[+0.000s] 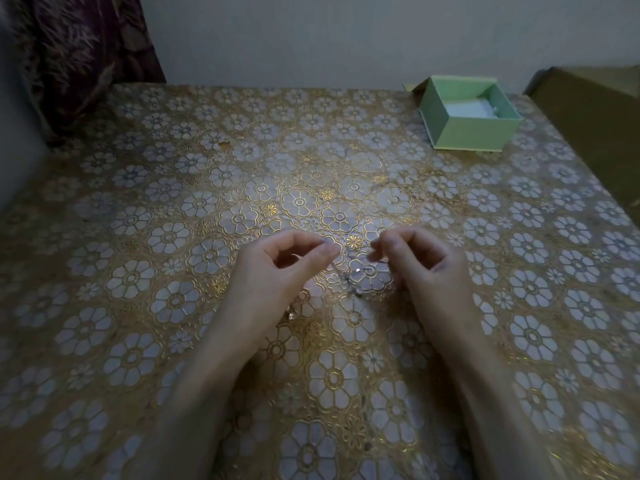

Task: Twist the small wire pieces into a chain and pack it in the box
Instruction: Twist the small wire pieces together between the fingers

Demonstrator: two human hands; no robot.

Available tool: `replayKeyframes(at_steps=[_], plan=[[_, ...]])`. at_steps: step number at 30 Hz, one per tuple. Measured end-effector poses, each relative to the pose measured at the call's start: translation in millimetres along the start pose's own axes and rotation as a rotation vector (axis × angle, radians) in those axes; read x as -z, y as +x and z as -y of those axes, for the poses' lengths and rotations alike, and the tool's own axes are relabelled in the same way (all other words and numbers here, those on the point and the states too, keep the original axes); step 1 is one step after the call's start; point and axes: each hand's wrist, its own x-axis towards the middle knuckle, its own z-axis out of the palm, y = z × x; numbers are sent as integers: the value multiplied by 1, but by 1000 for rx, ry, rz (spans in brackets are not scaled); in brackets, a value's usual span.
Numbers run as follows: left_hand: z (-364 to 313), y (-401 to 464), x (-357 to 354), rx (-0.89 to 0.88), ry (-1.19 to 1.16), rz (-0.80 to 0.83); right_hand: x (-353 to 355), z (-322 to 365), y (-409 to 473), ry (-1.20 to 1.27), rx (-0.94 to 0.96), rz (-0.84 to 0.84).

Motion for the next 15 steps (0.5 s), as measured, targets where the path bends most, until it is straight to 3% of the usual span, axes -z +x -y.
replayKeyframes(at_steps=[5, 8, 11, 15], plan=[[3, 1, 2, -73, 82, -43, -5, -8, -2, -270, -17, 263], [2, 1, 2, -98, 95, -21, -11, -12, -2, -408, 49, 293], [3, 1, 5, -114, 132, -22, -9, -13, 0, -377, 57, 222], [5, 3, 13, -108, 171, -62, -1, -7, 1, -134, -17, 197]])
